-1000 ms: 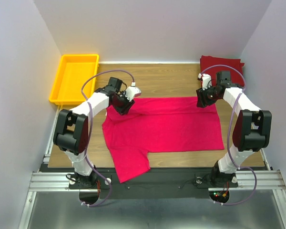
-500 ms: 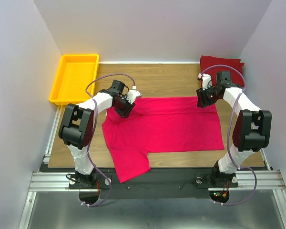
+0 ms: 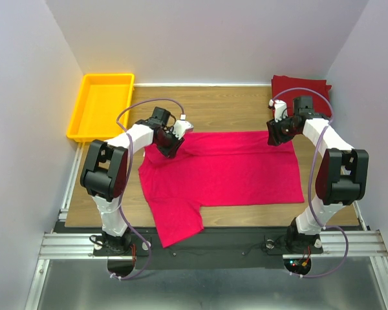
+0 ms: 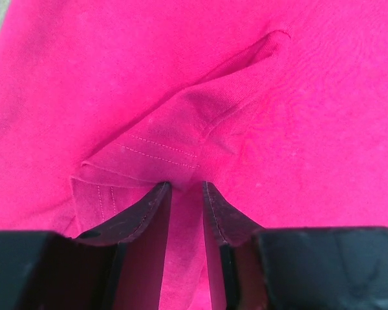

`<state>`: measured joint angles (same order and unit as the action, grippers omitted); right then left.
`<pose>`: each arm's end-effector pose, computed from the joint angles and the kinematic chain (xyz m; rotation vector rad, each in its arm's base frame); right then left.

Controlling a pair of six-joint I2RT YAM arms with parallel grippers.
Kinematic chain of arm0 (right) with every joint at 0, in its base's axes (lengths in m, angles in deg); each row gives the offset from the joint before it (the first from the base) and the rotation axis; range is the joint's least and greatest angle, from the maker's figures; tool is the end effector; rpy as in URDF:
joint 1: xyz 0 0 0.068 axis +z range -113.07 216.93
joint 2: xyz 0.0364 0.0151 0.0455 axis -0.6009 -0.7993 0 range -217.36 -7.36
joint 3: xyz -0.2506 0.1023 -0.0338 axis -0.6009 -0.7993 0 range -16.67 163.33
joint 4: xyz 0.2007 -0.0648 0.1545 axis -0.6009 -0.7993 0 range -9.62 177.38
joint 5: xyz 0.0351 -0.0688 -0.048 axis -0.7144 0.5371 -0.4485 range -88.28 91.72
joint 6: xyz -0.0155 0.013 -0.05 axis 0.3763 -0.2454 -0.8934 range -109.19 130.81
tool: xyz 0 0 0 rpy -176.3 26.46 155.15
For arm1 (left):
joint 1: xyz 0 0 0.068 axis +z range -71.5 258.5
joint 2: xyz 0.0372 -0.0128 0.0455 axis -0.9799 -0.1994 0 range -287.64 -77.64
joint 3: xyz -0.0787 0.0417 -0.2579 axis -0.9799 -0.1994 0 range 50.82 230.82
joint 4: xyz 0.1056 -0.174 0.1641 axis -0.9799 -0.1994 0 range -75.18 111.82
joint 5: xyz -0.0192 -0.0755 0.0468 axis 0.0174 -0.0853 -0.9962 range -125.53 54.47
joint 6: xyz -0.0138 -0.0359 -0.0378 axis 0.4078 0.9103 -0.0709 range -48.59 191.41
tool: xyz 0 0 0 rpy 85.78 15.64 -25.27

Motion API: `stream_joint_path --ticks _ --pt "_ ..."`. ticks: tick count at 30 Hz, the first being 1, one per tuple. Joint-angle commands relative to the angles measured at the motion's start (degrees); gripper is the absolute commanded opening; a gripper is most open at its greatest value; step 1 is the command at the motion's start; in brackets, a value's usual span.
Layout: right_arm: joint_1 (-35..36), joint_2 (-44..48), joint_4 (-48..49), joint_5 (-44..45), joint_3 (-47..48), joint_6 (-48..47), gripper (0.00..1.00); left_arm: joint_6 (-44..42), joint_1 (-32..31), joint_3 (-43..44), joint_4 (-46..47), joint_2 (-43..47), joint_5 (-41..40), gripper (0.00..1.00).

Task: Fold and stack the t-shirts
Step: Fold the tshirt

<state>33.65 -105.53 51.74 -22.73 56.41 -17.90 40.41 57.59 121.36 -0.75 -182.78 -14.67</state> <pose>0.3572 -0.0057 0.2323 -0.6930 2.4248 0.3432 0.3532 -0.1485 0.1885 1.2229 2.2009 -0.3959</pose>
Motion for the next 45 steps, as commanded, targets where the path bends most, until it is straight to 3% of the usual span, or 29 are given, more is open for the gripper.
stream_joint_path --ticks 1,3,4,6,7,15,24,25,27,29,32,37,42,45 --pt "0.3 0.3 -0.2 0.0 1.7 -0.6 0.49 0.4 -0.3 3.1 -0.2 0.8 1.5 0.35" --pt "0.3 0.3 -0.2 -0.1 1.8 -0.7 0.49 0.4 -0.4 3.4 -0.2 0.6 1.5 0.27" --pt "0.3 0.3 -0.2 0.0 1.8 -0.7 0.49 0.4 -0.4 3.5 -0.2 0.6 1.7 0.14" --pt "0.3 0.3 -0.2 -0.1 1.6 -0.7 0.49 0.5 -0.5 3.8 -0.5 1.2 2.1 0.02" --pt "0.3 0.3 -0.2 0.0 1.6 -0.7 0.49 0.4 -0.6 3.8 -0.8 1.4 2.1 0.00" --pt "0.3 0.6 -0.2 -0.2 1.5 -1.2 0.49 0.0 -3.3 1.9 -4.0 7.6 2.3 0.00" --pt "0.3 1.5 -0.2 -0.3 0.8 -1.9 0.49 0.7 -12.1 -2.9 -9.6 13.6 2.4 0.00" --pt "0.3 1.5 -0.2 -0.3 0.9 -2.0 0.49 0.2 -12.9 -3.0 -10.5 13.7 2.4 0.04" --pt "0.3 1.6 -0.2 -0.4 0.7 -2.1 0.49 -0.9 -14.3 -3.5 -13.1 13.8 3.2 0.27" --pt "0.3 1.6 -0.2 -0.4 0.8 -2.1 0.49 -2.3 -14.5 -3.4 -15.3 14.1 4.8 0.41" --pt "0.3 1.1 -0.3 -0.3 1.4 -2.1 0.49 -6.3 -14.6 -2.0 -22.5 14.5 7.4 0.40" --pt "0.3 0.5 -0.3 -0.8 2.1 -1.4 0.49 -8.1 -12.5 0.6 -24.7 17.2 9.7 0.41" --pt "0.3 -0.7 -1.2 -1.7 1.0 -1.6 0.46 -0.1 -3.2 -0.2 -12.8 17.2 5.9 0.41" --pt "0.3 -1.4 -1.5 -0.6 -0.8 -2.5 0.43 4.0 0.5 -2.3 -6.8 14.9 -2.5 0.41"
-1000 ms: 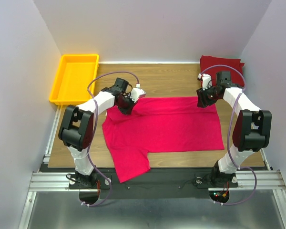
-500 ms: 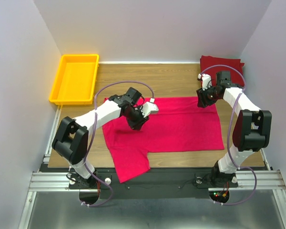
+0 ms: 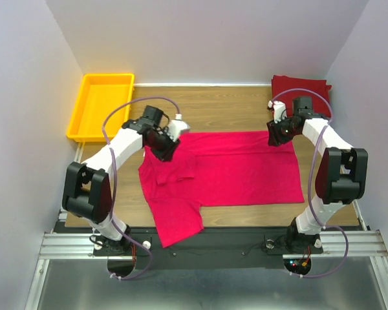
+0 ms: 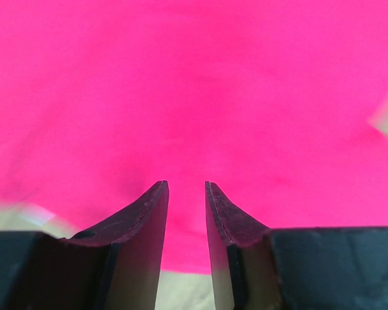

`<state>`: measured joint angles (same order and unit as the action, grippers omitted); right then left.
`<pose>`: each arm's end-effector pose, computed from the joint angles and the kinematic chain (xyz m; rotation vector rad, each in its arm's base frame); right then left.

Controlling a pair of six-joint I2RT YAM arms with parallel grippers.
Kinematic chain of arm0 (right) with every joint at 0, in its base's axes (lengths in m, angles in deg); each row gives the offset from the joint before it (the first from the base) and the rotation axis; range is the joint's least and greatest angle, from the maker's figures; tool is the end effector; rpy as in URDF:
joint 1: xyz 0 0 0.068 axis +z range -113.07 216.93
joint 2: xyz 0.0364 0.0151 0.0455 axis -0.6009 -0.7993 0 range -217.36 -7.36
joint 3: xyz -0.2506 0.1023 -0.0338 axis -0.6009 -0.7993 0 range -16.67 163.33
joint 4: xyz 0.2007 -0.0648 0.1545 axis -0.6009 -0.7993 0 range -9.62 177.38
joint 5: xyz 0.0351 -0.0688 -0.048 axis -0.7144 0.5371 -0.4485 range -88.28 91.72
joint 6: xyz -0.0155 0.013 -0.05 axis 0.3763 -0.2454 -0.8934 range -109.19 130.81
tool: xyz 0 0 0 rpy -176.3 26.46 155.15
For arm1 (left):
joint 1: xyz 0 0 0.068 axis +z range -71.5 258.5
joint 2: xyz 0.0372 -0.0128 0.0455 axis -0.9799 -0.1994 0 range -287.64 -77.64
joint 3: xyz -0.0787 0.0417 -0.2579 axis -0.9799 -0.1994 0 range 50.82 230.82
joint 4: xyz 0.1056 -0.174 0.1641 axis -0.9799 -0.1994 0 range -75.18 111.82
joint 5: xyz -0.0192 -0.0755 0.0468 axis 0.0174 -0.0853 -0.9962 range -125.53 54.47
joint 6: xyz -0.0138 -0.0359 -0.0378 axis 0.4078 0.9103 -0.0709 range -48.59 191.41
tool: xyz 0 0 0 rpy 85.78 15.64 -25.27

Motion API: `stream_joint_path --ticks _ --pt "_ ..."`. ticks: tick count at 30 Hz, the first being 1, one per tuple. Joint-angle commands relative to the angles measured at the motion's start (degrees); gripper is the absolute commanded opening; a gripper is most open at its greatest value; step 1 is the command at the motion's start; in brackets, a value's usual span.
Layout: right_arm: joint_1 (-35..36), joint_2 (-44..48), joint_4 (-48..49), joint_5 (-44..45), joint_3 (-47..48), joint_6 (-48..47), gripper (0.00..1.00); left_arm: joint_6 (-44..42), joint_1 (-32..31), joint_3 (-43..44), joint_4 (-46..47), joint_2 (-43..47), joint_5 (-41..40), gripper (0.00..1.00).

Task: Fold and stack the t-shirts
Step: Fold the tshirt

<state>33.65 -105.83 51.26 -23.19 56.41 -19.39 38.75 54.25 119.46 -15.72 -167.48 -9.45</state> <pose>0.3570 -0.0054 0.2302 -0.7251 2.4223 0.3494 0.2894 -0.1475 0.2543 1.3434 2.1365 -0.5301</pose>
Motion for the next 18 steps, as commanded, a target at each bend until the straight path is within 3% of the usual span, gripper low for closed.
stream_joint_path --ticks 1,10,14,18 --pt "0.3 -1.8 -1.1 0.3 -1.2 -1.2 0.42 5.9 4.2 -0.8 9.1 -1.3 -9.1 0.40" --pt "0.5 -9.3 -0.3 7.9 -1.5 -2.1 0.38 10.1 8.2 -0.4 15.8 -13.0 -12.7 0.36" --pt "0.5 -13.3 2.1 10.8 1.3 -1.0 0.38 10.1 10.5 3.6 16.0 -19.4 -12.9 0.32" --pt "0.5 -19.3 2.5 11.3 6.4 0.9 0.38 8.4 12.9 13.8 14.6 -28.7 -14.0 0.29"
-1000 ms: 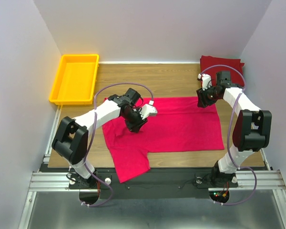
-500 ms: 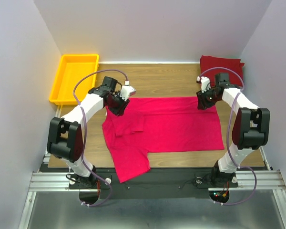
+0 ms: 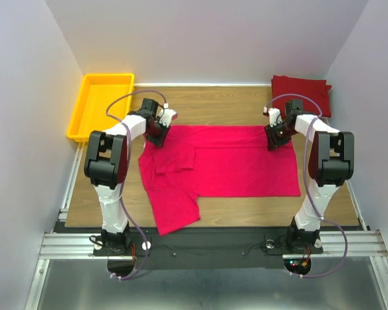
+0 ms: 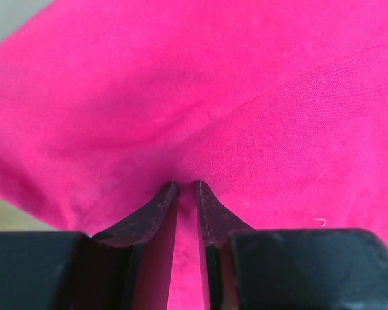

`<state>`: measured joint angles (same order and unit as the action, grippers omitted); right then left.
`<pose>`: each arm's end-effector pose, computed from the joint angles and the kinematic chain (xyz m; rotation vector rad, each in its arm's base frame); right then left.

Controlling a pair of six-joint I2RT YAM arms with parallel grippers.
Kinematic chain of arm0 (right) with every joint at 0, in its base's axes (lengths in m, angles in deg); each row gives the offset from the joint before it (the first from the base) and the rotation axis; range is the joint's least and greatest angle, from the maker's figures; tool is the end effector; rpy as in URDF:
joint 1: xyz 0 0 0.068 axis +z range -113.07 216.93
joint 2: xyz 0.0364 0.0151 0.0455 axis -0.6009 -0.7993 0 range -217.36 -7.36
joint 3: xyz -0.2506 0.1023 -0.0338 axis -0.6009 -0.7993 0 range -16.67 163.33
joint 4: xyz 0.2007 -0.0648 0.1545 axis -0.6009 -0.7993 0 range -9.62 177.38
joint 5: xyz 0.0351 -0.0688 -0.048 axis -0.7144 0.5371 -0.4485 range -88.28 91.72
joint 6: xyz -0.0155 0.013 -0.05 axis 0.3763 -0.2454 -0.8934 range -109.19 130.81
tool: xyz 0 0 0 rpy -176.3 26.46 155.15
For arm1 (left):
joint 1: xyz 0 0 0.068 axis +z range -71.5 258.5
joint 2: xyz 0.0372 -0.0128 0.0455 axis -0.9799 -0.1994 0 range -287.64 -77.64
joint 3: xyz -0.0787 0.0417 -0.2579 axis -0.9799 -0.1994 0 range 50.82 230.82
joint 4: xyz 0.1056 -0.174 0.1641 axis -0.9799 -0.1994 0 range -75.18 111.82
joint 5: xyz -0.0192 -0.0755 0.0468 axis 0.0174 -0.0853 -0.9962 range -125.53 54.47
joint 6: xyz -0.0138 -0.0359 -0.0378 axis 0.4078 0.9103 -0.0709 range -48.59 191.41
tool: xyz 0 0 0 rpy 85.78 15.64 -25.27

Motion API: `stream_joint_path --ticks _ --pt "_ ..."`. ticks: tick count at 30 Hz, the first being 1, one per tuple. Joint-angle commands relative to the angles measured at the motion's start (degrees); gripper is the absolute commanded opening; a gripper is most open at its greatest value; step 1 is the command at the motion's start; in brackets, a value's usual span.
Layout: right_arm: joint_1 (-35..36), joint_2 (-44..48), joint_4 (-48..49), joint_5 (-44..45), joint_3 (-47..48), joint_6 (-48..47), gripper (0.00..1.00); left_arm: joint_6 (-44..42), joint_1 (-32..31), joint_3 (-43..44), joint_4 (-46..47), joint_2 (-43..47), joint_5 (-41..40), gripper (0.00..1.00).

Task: Fold and stack the t-shirts
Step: Fold the tshirt

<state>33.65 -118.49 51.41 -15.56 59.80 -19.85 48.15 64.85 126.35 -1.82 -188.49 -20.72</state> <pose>0.3866 -0.0115 0.1677 -0.7123 2.6270 0.2599 0.3909 -0.1043 0.1747 0.9011 2.4073 -0.2729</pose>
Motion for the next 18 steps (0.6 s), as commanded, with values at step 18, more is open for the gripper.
stream_joint_path --ticks 18 --pt "0.7 11.4 -6.9 -4.4 5.1 -5.5 0.63 -13.2 5.2 15.2 -11.8 8.6 14.5 0.59"
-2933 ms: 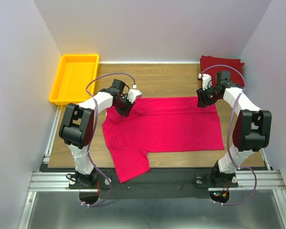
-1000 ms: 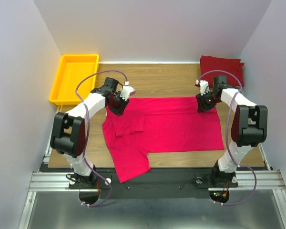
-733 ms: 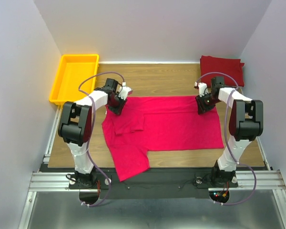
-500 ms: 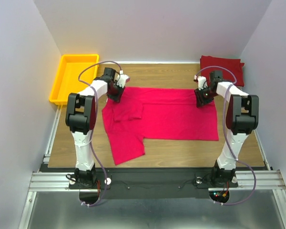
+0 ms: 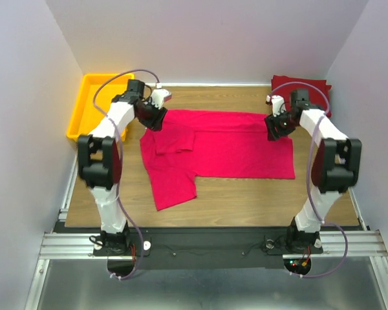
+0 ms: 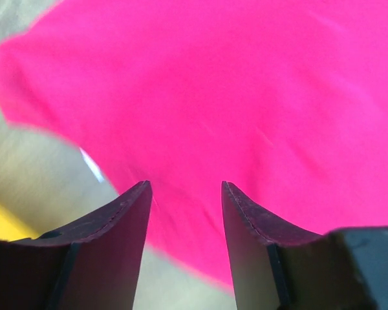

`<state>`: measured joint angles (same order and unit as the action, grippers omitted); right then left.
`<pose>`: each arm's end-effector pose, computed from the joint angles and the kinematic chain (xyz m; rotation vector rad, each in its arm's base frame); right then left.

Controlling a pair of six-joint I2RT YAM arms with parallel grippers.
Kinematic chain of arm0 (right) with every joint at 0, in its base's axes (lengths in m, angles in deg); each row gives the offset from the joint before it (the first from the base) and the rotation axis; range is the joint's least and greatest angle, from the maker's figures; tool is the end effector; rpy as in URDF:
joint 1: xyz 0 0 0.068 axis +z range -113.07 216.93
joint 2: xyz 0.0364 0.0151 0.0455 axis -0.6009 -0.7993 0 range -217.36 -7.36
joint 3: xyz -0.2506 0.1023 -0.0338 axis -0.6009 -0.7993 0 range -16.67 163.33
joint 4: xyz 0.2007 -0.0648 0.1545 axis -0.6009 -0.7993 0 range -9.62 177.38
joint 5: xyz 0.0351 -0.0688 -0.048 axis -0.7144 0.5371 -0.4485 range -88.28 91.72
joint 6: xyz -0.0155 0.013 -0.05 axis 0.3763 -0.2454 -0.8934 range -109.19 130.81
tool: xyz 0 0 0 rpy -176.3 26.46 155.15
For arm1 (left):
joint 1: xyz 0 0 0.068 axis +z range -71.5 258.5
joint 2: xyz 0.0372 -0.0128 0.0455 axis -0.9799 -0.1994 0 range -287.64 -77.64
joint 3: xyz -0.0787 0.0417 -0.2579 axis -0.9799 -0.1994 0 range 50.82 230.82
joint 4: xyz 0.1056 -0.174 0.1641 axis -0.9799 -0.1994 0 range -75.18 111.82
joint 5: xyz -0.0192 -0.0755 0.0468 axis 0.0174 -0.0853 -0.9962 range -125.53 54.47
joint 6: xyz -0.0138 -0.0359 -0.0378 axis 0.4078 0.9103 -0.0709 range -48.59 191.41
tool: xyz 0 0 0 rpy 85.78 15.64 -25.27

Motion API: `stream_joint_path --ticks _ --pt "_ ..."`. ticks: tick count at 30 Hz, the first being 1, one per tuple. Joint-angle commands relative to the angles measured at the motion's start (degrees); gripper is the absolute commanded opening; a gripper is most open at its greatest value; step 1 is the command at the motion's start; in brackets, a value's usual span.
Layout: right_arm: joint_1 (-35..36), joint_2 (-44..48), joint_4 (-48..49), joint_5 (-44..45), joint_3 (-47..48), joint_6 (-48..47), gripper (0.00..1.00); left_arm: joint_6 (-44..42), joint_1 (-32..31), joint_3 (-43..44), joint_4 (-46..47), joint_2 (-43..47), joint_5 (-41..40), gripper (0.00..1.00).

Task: Fold and stack the t-shirts
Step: Fold the tshirt

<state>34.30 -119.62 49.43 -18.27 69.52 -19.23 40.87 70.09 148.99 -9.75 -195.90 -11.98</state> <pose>0.4137 -0.0068 0.2073 -0.7184 2.5004 0.2710 0.4548 -0.0816 0.2346 0.9611 2.1977 -0.3298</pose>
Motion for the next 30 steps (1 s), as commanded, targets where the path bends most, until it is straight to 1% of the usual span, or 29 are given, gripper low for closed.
stream_joint_path --ticks 1,2,3,4,5,6,10,15,19,25,27,29,30 --pt "0.0 16.4 -5.8 -1.2 -6.4 -8.6 0.63 -7.7 0.0 -9.9 -4.2 18.0 6.2 0.59" --pt "0.0 18.0 -7.4 -0.7 -10.5 -9.9 0.64 -8.5 0.0 -12.3 -4.4 20.1 6.2 0.59" --pt "0.0 19.6 -7.9 0.6 -12.4 -12.0 0.64 -9.3 0.0 -16.8 -4.4 23.7 6.1 0.59" --pt "0.0 22.0 -8.5 1.3 -14.5 -13.1 0.64 -9.5 0.0 -19.0 -3.9 25.4 5.4 0.59" --pt "0.0 23.2 -9.3 2.7 -17.9 -14.2 0.62 -9.8 0.0 -22.7 -3.7 28.2 5.0 0.59" --pt "0.0 24.0 -9.4 3.5 -19.7 -16.4 0.61 -10.3 0.0 -24.3 -3.5 29.6 4.9 0.59" --pt "0.0 26.1 -8.3 8.3 -25.7 -20.6 0.55 -11.7 -0.1 -30.7 -4.2 33.5 5.5 0.59" --pt "0.0 26.1 -5.1 11.5 -31.7 -24.9 0.54 -13.7 -0.2 -34.9 -4.1 34.6 4.8 0.59" --pt "0.0 26.3 -2.5 13.1 -34.7 -26.7 0.54 -14.3 -0.2 -36.4 -4.1 34.7 4.1 0.59" --pt "0.0 25.0 0.6 14.5 -36.4 -27.8 0.55 -14.7 -0.2 -37.0 -4.1 33.6 4.2 0.59" --pt "0.0 24.5 1.4 15.4 -37.0 -28.5 0.53 -15.4 -0.2 -37.4 -4.3 33.5 4.2 0.59" --pt "0.0 23.9 2.5 16.1 -37.9 -29.1 0.47 -16.5 -0.2 -38.0 -4.8 34.1 4.5 0.58" --pt "0.0 23.8 2.8 16.3 -38.8 -29.4 0.44 -18.4 -0.3 -38.9 -5.2 34.5 4.8 0.57"
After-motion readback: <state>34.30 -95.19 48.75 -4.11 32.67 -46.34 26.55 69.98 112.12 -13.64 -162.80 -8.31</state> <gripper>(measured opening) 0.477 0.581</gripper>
